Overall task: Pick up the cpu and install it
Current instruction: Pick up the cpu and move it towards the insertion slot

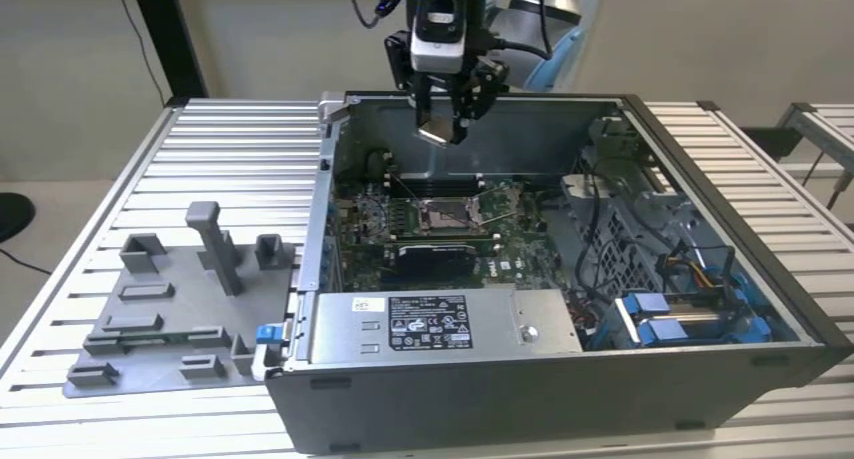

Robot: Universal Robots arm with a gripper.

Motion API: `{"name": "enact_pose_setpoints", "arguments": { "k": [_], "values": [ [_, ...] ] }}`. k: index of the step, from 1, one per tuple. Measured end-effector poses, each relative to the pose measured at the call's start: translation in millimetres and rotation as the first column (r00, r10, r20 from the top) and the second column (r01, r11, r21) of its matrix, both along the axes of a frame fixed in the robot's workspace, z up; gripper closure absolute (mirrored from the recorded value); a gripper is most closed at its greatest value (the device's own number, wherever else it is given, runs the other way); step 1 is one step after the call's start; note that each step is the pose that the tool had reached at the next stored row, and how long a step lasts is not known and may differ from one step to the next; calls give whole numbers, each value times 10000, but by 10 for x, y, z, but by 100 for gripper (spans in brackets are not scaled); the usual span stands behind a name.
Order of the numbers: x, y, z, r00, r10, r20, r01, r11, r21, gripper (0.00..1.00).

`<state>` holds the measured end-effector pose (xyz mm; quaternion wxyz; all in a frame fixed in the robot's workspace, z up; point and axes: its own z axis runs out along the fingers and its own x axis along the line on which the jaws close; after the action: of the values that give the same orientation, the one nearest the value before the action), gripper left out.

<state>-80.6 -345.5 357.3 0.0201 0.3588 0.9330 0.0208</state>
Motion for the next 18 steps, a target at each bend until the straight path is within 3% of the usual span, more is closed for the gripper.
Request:
{"name": "enact_pose_setpoints", "arguments": {
  "k": [4,7,9,13,18],
  "values": [
    [0,0,-1,9976,-687,0,687,9976,0,100],
    [0,0,-2,9930,-1183,1,1183,9930,1,100],
    [0,0,-5,9882,-1535,0,1535,9882,0,100],
    [0,0,-15,9743,-2252,0,2252,9743,0,100],
    [0,0,-55,9516,-3074,-1,3074,9516,0,100]
  ]
}}
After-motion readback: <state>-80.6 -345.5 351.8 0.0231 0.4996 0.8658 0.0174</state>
